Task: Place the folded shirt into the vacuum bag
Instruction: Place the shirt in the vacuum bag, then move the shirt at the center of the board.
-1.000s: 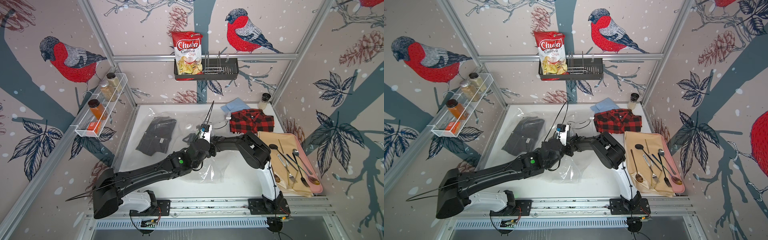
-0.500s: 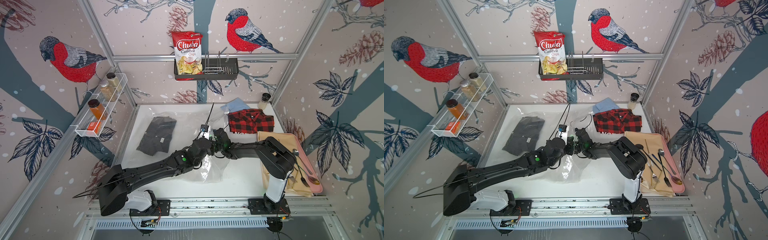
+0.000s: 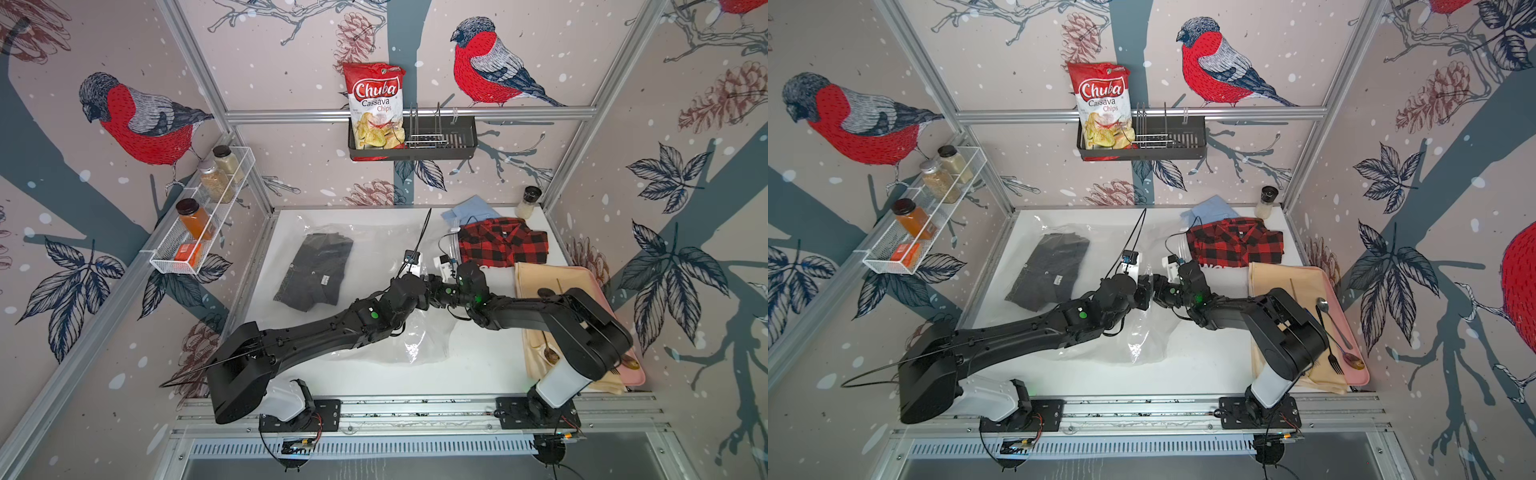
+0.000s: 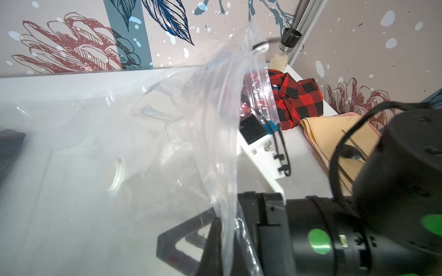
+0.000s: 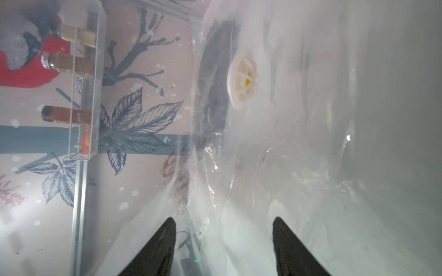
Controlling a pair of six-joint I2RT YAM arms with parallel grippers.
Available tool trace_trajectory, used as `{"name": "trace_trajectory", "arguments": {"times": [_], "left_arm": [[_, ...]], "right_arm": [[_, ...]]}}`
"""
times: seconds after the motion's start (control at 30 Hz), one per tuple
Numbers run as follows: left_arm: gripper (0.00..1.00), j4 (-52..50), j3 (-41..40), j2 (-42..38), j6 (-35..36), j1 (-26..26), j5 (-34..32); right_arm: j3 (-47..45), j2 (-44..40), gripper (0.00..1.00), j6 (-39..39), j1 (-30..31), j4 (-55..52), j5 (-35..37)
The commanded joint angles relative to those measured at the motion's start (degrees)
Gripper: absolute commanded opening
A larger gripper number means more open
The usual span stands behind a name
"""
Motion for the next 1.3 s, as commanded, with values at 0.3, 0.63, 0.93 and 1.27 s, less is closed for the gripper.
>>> {"name": "trace_trajectory", "arguments": {"times": [0.3,0.63,0.93,1.27], "left_arm": [[0.0,-1.27,3.15,3.98,-0.19,1.36,-3.95],[0.0,-1.34,0.75,4.44,0.18,6.25,-4.04],[0.0,-1.82,-2.09,2.59,1.21,11.57,-4.46],[0.0,-3.94,-5.03,-3.5,3.44,18.21,-5.26]], "right_arm": [[-6.69,-20.49,0.68,-8.47,-5.93,-13.4,4.49],[-6.57,-31.08,0.69,-15.58,-20.06,-26.32,0.52],[-5.66,-29.53,0.69,-20.62,-31.21,-31.19,-3.82],[-0.6,-22.46,0.69,-24.79,-33.96,-33.27,-2.88]]}}
